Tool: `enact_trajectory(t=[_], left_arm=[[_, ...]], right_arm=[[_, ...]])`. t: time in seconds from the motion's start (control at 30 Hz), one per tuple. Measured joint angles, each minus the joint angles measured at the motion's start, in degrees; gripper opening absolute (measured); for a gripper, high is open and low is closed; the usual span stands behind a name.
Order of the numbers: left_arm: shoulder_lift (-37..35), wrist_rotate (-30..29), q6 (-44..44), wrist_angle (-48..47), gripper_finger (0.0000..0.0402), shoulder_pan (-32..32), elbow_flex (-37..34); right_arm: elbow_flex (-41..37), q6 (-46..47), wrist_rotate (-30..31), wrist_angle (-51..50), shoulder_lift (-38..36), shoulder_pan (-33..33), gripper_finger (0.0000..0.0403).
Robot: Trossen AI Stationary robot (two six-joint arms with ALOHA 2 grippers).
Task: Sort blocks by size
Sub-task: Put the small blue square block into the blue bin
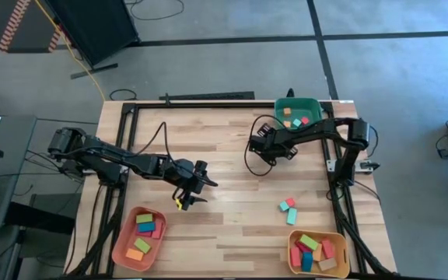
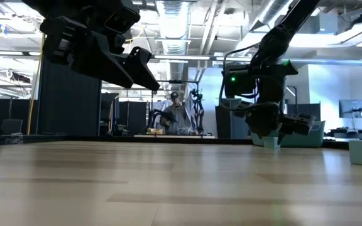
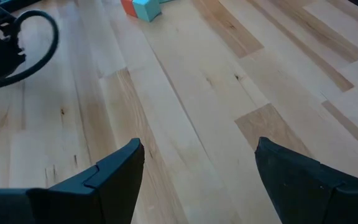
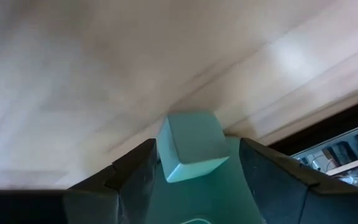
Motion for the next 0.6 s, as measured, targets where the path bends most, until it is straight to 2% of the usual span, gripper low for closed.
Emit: enact_trajectory(t=[0.6], left_arm=[[0.0,0.0,-0.1,0.1,0.0292,0.0,0.0]], right_arm=[[-1.4,-0.6,-1.3,2.2,0.0,-4.1,0.0257]])
